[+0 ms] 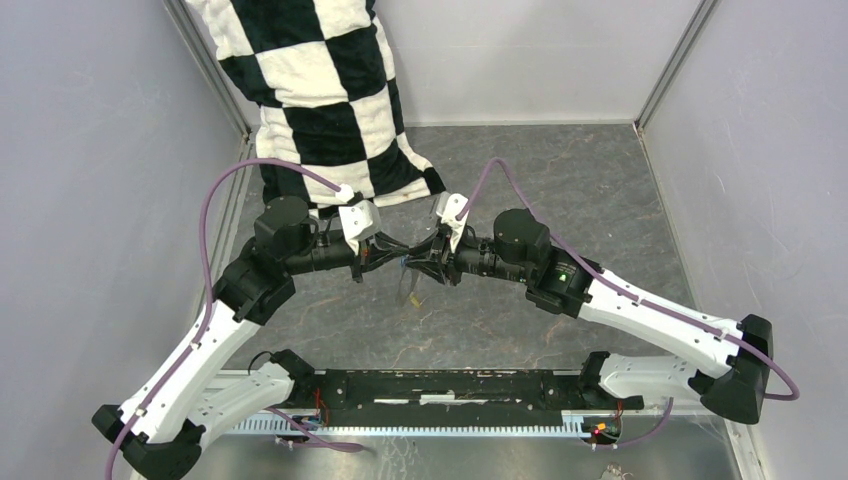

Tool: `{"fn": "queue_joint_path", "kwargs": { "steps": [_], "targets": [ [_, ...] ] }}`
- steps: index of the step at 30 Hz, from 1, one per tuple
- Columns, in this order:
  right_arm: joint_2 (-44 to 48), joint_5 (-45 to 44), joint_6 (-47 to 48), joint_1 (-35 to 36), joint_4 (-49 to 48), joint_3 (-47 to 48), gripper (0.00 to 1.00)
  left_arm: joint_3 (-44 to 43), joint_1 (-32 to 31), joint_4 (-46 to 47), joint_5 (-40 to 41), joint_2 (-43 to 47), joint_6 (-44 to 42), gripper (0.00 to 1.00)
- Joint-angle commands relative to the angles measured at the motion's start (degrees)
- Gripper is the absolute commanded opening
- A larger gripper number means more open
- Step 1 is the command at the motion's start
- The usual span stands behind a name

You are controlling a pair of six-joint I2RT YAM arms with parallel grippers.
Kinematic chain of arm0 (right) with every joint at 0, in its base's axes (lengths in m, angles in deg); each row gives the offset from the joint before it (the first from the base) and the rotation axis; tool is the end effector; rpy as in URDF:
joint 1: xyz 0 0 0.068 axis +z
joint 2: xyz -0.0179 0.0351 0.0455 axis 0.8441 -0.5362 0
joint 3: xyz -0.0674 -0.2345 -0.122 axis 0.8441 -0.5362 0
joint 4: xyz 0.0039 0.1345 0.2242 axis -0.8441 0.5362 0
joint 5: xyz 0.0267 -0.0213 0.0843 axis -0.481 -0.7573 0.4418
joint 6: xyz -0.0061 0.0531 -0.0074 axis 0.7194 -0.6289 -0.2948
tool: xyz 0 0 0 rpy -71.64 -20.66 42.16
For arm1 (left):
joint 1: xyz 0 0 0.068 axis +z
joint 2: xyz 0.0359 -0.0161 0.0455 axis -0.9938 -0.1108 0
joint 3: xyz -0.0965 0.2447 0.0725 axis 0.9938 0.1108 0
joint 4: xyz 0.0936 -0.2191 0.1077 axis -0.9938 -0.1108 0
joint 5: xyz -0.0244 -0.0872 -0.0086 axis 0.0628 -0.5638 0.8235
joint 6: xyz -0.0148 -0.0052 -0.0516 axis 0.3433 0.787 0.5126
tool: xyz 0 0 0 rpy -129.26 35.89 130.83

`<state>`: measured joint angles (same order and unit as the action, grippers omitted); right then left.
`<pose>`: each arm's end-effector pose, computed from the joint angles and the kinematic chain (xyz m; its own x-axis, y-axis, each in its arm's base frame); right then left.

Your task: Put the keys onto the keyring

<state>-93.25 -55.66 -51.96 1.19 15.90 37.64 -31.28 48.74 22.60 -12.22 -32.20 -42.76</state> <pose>0.1317 0.2350 0.3707 -0.1158 -0.1014 -0.9881 -0.9552 0.2841 0.0828 0.1296 -0.1170 0.3914 0.0212 0.1905 -0.9815 0.9584 0.2756 0.0742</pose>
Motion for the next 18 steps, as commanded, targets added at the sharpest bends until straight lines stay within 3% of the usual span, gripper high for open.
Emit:
{"fn": "queue_joint_path", "kwargs": {
  "steps": [1,18],
  "targets": [
    [0.2,-3.2,0.6,0.1,-1.2,1.9,0.26,-0.1,-0.2,3.4,-0.6,1.4,2.0,0.02],
    [2.7,-5.4,3.8,0.1,2.1,1.5,0.02,-0.1,-0.2,4.4,-2.8,1.1,2.4,0.02]
  ]
}}
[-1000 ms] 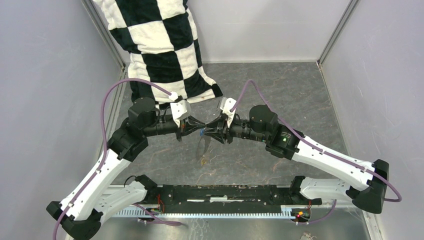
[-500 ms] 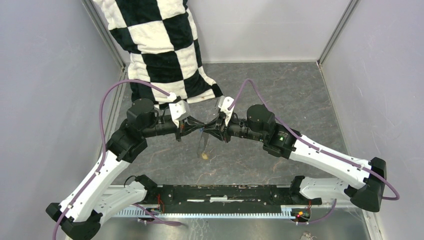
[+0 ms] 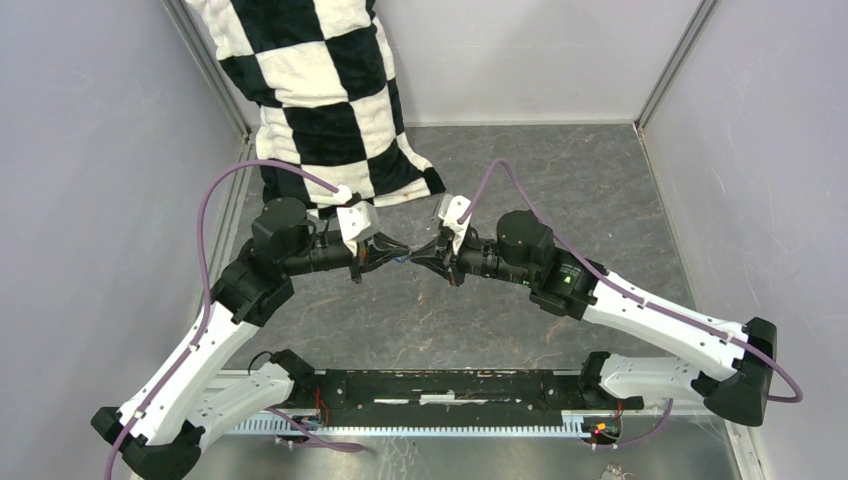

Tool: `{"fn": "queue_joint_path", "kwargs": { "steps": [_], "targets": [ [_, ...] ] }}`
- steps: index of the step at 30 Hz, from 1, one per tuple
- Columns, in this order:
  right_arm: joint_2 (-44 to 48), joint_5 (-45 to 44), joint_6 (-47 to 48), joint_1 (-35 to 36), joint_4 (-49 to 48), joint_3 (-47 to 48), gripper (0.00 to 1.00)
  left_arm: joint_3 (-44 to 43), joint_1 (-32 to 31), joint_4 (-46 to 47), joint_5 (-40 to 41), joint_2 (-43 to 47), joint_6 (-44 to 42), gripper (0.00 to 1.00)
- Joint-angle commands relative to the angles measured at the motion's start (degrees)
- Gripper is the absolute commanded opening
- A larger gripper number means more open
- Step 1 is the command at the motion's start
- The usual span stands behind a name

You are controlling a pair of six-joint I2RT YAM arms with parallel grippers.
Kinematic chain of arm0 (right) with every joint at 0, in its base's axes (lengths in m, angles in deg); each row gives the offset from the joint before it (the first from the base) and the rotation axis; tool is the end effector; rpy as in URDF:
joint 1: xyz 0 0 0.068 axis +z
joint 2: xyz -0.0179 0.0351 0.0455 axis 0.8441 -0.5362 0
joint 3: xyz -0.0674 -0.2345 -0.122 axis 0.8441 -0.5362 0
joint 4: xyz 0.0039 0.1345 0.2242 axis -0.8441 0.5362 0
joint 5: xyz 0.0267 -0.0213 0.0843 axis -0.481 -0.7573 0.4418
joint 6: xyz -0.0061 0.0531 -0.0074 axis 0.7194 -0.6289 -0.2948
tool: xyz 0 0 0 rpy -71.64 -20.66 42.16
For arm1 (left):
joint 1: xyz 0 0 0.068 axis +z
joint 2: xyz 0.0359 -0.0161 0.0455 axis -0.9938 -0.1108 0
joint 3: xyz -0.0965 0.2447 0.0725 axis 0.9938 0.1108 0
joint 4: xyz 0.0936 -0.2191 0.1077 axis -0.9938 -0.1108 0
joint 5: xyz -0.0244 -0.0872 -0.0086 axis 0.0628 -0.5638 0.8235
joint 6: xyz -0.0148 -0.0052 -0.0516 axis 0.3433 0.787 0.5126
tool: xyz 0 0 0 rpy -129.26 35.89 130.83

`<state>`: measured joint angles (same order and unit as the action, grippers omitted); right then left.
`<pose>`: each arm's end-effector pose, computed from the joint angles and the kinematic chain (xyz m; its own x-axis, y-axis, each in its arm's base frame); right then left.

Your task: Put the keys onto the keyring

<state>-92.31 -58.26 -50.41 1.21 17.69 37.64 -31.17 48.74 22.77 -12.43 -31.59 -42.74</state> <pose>0.1307 0.2305 0.3714 -0.0972 -0.1207 -0.9879 -0.9444 0.3245 0.0533 0.1273 -0.1155 0.3927 0.0305 0.1831 -0.9826 0.9587 0.2728 0.0806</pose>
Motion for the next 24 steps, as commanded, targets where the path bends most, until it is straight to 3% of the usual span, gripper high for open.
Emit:
{"fn": "queue_joint_path", "kwargs": {
  "steps": [1,17,24],
  "targets": [
    [1.9,-3.1,2.7,0.1,0.1,1.6,0.01,-0.2,-0.2,4.2,-2.9,0.5,2.4,0.02],
    [7.8,-4.7,2.4,0.0,-6.6,-2.7,0.00,-0.1,-0.2,-0.1,-6.5,1.1,-4.7,0.03],
    [9.9,-5.1,1.3,0.0,-9.7,-5.5,0.00,-0.1,-0.2,-4.9,-9.0,2.0,-11.5,0.26]
  ]
}}
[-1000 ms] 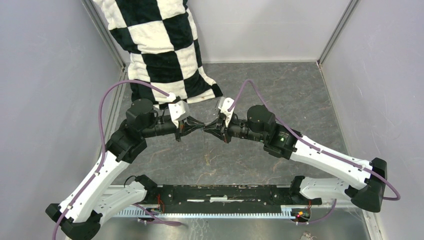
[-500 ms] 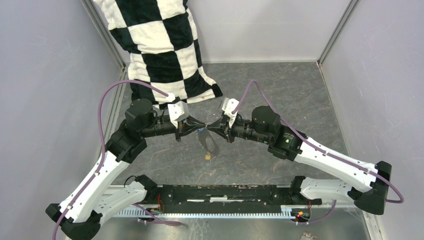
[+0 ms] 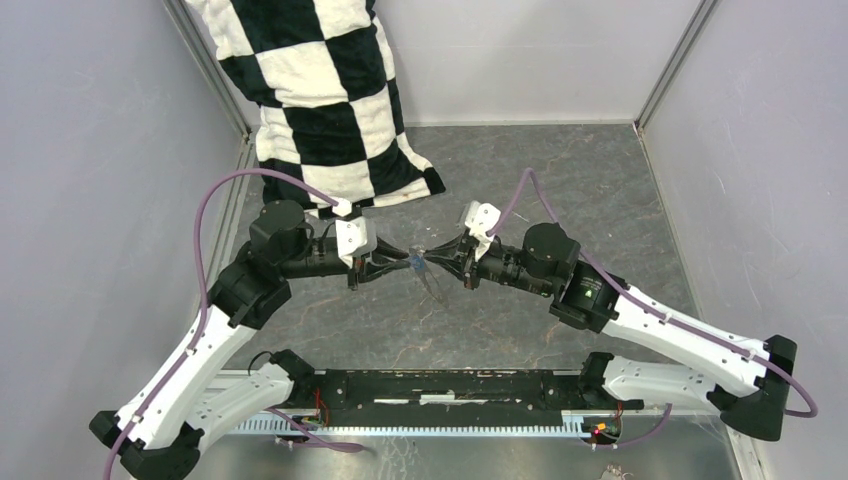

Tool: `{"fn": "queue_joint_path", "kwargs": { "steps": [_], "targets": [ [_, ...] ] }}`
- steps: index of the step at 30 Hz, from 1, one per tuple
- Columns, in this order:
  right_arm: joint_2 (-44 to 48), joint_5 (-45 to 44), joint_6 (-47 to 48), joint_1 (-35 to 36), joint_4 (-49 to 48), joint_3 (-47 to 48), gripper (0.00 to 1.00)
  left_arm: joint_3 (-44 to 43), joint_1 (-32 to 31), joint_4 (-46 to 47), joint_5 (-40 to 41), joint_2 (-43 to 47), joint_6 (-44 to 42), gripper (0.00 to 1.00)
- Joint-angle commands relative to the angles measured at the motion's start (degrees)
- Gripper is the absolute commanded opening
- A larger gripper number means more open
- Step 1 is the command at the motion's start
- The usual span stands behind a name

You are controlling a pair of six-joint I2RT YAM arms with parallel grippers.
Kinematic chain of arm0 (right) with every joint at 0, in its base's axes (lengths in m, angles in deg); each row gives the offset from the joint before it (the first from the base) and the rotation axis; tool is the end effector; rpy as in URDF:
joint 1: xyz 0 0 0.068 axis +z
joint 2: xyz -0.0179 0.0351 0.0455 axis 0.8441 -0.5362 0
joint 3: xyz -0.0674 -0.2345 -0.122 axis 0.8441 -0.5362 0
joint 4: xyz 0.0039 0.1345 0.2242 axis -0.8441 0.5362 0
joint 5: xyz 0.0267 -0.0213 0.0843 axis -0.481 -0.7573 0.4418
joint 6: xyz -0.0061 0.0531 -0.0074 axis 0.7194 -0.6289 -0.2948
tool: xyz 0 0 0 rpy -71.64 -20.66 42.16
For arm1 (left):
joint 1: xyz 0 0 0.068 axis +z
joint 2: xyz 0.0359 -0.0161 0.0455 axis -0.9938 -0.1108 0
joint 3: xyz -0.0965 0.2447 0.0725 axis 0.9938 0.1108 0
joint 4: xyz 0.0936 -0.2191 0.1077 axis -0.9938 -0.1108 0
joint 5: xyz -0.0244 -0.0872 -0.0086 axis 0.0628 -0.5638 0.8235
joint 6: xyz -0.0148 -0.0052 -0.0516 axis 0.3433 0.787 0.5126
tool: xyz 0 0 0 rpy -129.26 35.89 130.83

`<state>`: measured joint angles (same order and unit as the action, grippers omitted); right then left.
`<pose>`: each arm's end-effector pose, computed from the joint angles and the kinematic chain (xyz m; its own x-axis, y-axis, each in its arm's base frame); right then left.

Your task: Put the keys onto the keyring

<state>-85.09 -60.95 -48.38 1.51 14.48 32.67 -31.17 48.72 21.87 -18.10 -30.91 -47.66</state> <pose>0.1158 0.2052 0.3754 -0.0145 -0.0518 -0.9986 -0.9335 0.3586 -0.0050 0.1209 -0.1144 0.3934 0.1165 0.1800 -0.9767 0.9753 0.1649 0.1467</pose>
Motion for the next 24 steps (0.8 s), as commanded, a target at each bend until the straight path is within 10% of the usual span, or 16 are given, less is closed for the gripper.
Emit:
{"fn": "queue_joint_path", "kwargs": {
  "steps": [1,13,24],
  "targets": [
    [2.9,-2.6,-0.7,-0.3,-6.7,-0.6,0.00,-0.1,-0.2,-4.8,-3.5,1.5,-7.4,0.28],
    [3.6,2.0,-2.6,-0.3,-9.4,-2.3,0.00,-1.1,-0.2,1.1,2.6,1.5,-6.4,0.82],
    [3.7,8.4,-5.7,-0.3,-16.5,-5.8,0.00,-2.4,-0.2,3.0,-5.5,-1.7,1.4,0.63]
  ]
}}
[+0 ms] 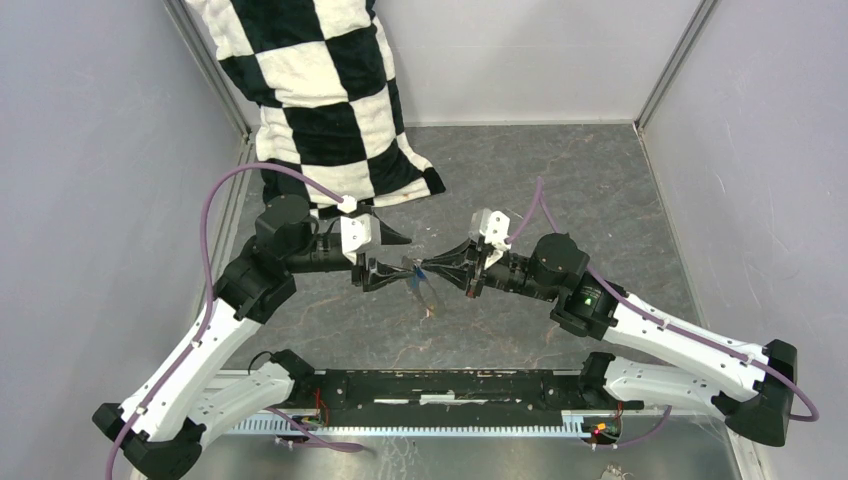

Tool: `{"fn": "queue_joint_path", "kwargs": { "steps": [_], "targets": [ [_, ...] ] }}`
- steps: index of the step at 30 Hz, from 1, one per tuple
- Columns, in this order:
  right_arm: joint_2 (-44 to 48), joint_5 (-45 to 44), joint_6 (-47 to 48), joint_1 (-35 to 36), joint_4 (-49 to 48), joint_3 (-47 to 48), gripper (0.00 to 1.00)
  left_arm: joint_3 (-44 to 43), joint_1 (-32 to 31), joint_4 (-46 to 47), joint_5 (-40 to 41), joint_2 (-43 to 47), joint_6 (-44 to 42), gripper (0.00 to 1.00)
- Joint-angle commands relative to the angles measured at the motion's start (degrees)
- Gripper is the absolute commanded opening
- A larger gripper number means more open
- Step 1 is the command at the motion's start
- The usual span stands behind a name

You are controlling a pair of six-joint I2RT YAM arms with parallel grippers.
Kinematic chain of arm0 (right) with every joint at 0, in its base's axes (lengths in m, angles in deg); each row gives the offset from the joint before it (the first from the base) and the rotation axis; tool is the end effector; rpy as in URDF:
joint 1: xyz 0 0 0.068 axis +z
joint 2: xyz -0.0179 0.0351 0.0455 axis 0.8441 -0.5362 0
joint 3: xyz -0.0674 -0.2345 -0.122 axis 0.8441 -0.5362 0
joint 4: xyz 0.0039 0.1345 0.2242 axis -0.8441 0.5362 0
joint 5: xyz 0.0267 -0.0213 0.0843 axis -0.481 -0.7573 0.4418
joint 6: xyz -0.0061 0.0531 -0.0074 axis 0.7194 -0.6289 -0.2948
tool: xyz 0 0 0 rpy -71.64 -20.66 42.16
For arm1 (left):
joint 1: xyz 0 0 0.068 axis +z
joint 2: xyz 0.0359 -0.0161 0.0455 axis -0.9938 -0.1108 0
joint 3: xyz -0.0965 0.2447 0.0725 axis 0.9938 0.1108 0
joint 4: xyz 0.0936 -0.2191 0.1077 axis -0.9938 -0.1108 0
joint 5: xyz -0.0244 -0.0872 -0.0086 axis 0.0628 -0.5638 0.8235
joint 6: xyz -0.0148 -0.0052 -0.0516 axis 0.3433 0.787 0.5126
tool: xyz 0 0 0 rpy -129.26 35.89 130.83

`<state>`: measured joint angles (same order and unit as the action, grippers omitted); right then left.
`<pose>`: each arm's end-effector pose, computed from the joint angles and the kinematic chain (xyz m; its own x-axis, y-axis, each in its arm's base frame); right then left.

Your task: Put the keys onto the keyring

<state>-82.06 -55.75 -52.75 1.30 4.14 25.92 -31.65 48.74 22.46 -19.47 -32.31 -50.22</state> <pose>0.1088 0.1979 0.3640 -0.0279 0.0694 -0.9972 -0.9609 0.2732 0.0459 0.1253 -0.1181 0.3937 0.1567 0.1826 -0.9706 0.9739 0.1345 0.1826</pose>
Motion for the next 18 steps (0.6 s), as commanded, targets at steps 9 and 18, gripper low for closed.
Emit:
{"fn": "queue_joint_path", "kwargs": {
  "steps": [9,18],
  "targets": [
    [-0.5,4.6,-0.6,-0.1,-4.3,1.7,0.00,-2.9,-0.2,1.7,-9.0,-1.4,4.0,0.12],
    [2.6,-0.9,2.4,-0.4,3.5,3.9,0.54,-2.1,-0.2,0.2,-4.1,-1.0,3.8,0.02]
  ]
}}
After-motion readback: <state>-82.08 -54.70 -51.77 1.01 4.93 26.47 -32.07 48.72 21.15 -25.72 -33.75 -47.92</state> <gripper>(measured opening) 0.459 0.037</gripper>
